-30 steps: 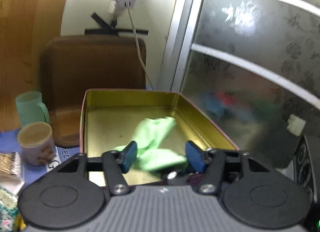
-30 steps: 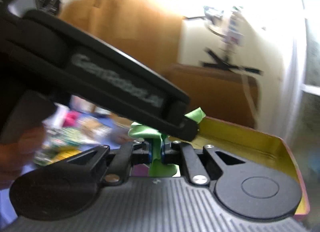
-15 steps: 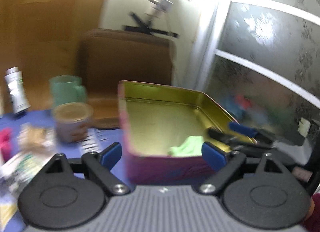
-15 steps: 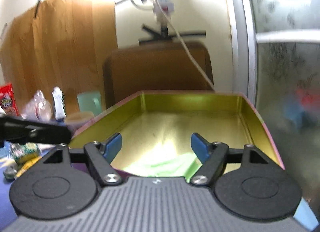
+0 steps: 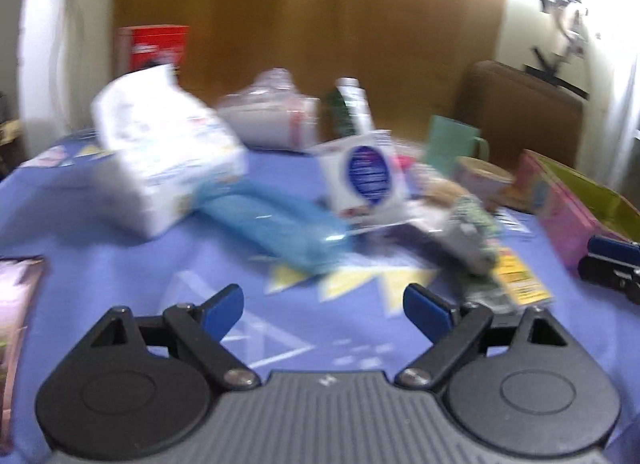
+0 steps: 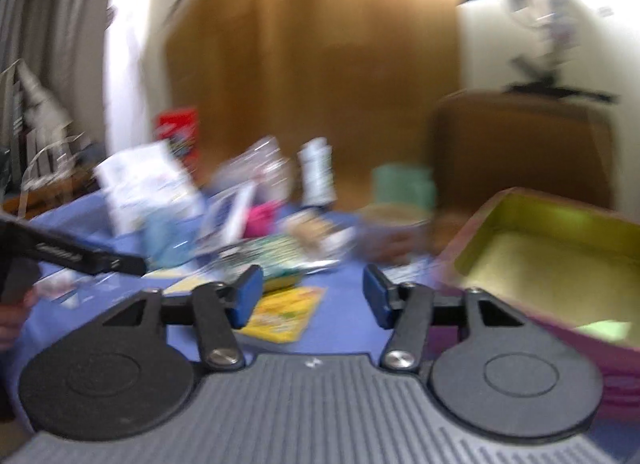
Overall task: Organize soft objects
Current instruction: 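Move the left gripper to the blue plastic case, then grasp the blue plastic case with the left gripper and lift it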
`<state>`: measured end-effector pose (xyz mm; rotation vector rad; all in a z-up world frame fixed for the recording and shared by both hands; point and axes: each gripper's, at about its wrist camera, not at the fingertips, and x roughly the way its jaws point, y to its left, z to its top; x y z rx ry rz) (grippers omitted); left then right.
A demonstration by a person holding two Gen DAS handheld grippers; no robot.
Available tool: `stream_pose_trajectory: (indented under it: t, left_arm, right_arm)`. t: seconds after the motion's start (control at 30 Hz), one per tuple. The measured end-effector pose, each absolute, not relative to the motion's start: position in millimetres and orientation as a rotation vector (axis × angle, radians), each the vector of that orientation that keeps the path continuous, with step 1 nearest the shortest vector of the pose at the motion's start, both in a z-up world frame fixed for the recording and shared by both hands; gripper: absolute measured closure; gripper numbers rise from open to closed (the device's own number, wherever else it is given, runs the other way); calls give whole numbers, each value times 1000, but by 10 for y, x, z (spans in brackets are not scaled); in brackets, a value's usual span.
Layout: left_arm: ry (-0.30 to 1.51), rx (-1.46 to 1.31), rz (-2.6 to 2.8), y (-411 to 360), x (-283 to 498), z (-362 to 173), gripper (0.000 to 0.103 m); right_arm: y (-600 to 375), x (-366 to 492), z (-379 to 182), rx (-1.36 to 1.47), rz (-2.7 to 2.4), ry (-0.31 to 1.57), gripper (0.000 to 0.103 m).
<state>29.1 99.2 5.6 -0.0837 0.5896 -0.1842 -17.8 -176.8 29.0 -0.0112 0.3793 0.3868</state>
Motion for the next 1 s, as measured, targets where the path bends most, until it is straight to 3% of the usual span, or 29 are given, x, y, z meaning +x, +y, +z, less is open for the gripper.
stream_pose_trajectory:
  t: [0.27, 0.47, 0.63, 0.77, 0.9, 1.0]
  left_arm:
    - [555, -336, -159, 1609, 281, -101, 14]
    - [503, -394, -164, 1657, 222, -130, 14]
    - [472, -395, -194, 1665, 181, -134, 14]
    - [462, -384, -188, 1648, 151, -126, 13]
    - [479, -413, -198, 1689, 171, -136, 13]
    - [482, -422, -198, 1699, 177, -128, 4]
  right_arm:
    - [-792, 205, 338, -128, 569, 426, 49]
    - [-201, 780, 216, -257, 654, 486, 47]
    - [-20, 1045, 82, -290, 674, 557, 38]
    - [84, 1096, -4, -297, 687, 595, 46]
    - [38, 959, -5, -286, 652, 597, 46]
    - [-86, 696, -12, -294, 633, 571, 46]
